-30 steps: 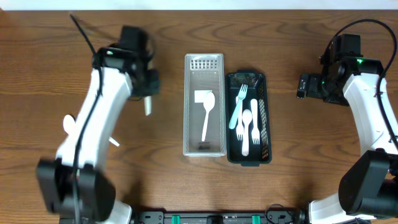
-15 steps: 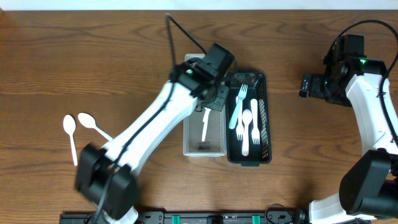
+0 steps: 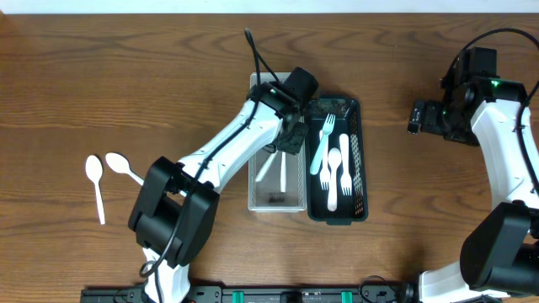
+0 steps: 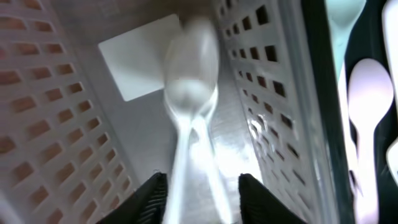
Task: Pack container
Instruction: 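Carry the spoon into the white basket and release it, then move the left gripper left and grasp the next white spoon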
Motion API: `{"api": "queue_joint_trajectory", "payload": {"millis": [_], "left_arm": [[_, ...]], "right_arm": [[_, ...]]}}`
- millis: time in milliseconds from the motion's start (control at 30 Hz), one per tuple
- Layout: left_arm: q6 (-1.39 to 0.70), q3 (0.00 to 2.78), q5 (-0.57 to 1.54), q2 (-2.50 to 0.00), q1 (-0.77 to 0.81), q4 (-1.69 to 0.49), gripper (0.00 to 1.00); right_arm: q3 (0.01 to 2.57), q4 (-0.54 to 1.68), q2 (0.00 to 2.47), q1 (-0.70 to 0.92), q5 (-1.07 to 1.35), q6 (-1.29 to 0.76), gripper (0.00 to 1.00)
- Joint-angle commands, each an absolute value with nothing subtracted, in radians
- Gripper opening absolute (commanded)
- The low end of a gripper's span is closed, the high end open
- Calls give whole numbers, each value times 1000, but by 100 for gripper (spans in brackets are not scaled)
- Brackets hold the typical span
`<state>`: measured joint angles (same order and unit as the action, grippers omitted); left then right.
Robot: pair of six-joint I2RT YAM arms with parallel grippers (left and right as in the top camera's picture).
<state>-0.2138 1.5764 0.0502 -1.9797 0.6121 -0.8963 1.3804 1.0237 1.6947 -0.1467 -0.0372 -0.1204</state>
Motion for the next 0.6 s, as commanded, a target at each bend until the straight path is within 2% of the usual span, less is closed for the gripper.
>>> {"api": "queue_joint_trajectory", "payload": {"millis": [0,167,300,500,567], "left_arm": [[-218,1571,28,-1892,564,-918,47],[-219,1571,-78,-1707,451,-995,63],[-219,1571,-99,-1548,285,-1089,85],[-292,1565,-93,-1427,-65,-1189,99],[-326,1546,-57,-1425,-176,-1191,98]], "right_arm": [[1379,1023,1689,-152,-37,-106,99],[1379,1023,1689,-152,-37,-107,99],[1379,1021,1689,-152,-37,-106,99],[1379,1021,1689,-152,-36,-95,99],[1379,1021,1689,-152,-36,-95,99]]}}
